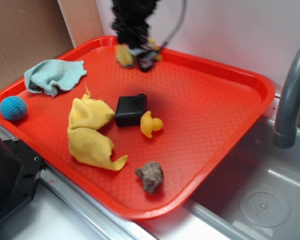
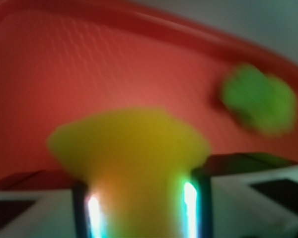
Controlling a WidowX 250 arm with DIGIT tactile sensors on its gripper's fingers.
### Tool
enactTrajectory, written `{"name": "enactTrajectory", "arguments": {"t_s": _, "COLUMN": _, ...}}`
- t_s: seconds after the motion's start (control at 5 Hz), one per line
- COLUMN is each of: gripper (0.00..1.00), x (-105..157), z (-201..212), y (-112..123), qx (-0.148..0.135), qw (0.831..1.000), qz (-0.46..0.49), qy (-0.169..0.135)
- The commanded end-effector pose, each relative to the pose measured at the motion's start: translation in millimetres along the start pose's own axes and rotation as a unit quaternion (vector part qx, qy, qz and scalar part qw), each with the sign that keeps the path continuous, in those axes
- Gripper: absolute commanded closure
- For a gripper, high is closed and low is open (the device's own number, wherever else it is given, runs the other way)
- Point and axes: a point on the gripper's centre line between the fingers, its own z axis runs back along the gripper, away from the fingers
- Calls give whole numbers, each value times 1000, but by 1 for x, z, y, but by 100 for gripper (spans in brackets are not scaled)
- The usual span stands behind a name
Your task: Grab the green sponge.
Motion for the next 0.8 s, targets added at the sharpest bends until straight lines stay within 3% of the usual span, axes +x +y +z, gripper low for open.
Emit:
{"name": "enactTrajectory", "arguments": {"t_s": 0.0, "gripper": 100, "x": -34, "z": 63, "y": 55, "qx": -1, "qw": 981, "qz": 192, "qy": -4}}
{"name": "enactTrajectory", "arguments": {"t_s": 0.2, "gripper": 100, "x": -34, "z": 91, "y": 52, "qx": -14, "qw": 979, "qz": 205, "qy": -9}}
{"name": "enactTrajectory", "arguments": {"t_s": 0.6, "gripper": 100, "x": -35, "z": 145, "y": 14, "qx": -25, "qw": 984, "qz": 165, "qy": -54}}
